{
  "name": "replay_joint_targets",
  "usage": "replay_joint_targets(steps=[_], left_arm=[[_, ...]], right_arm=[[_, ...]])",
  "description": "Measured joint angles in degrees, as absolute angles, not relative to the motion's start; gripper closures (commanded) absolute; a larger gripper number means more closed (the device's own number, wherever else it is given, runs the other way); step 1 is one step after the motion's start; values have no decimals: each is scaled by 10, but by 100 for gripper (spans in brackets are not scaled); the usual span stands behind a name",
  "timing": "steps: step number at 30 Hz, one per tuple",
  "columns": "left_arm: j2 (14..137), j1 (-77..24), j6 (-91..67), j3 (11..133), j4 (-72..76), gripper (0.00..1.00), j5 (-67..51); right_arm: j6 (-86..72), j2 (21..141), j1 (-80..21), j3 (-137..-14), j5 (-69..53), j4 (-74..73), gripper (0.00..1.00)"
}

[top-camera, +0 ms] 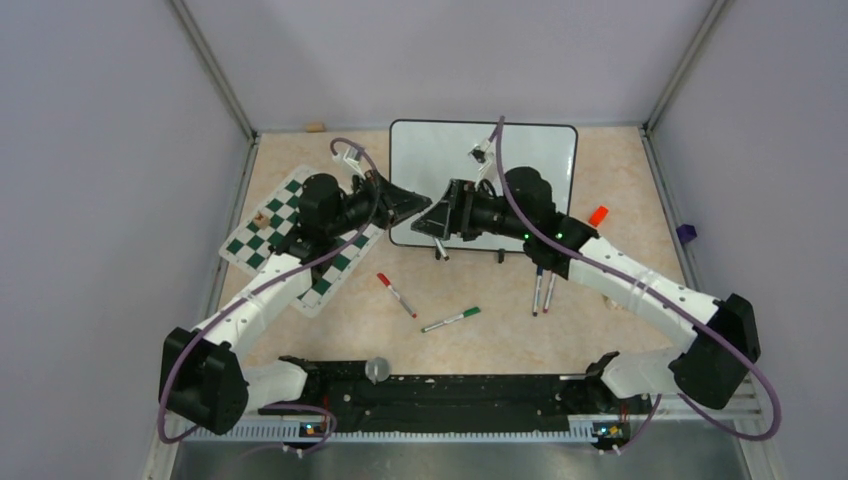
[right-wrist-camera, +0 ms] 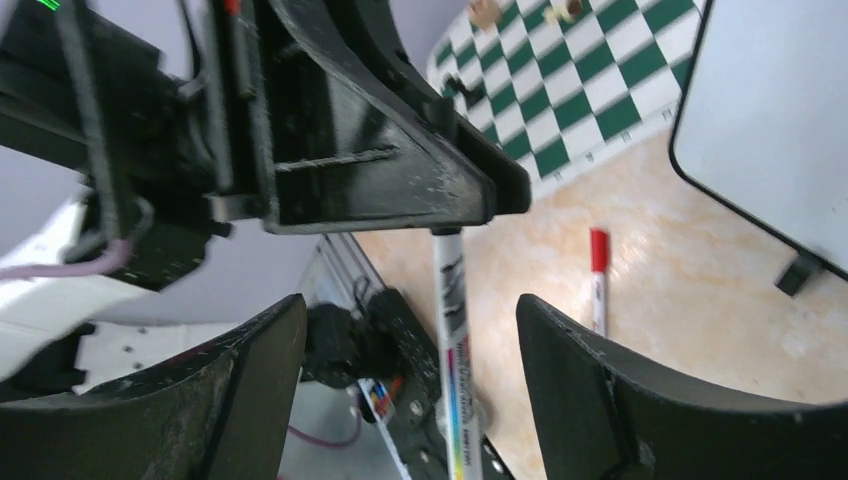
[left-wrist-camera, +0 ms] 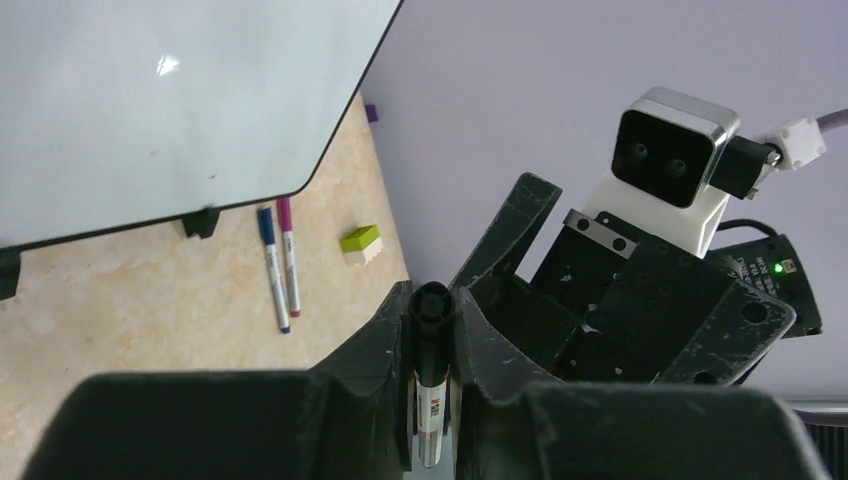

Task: Write a sentence on the whiteboard
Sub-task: Open the whiteboard marker at the center of the board.

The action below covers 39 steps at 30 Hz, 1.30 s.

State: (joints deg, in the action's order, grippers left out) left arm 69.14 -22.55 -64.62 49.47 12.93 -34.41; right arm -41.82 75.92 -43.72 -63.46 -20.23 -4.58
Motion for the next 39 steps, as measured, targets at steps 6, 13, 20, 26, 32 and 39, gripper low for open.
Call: replay_joint_targets(steps=[6,13,20,26,32,39], left_arm=[[691,-225,-716,490,222,100,-302],[691,-225,-786,489,317,100,-225],[693,-225,-838,489,377,100,-196],[716,-225,-884,486,443,100,-187],[738,-225,-914,485,475,100,-187],[738,-225,-921,485,481,100,-192]], right_arm=[[-485,720,-437,-615,-160,55,20],[-547,706,-437,-598,-82,137,28],[-571,706,-437,-598,-54,140,48],[-572,708,-437,-602,-47,140,54],[-568,710,-437,-612,-39,143,65],[-559,711,-437,-612,-37,159,64]])
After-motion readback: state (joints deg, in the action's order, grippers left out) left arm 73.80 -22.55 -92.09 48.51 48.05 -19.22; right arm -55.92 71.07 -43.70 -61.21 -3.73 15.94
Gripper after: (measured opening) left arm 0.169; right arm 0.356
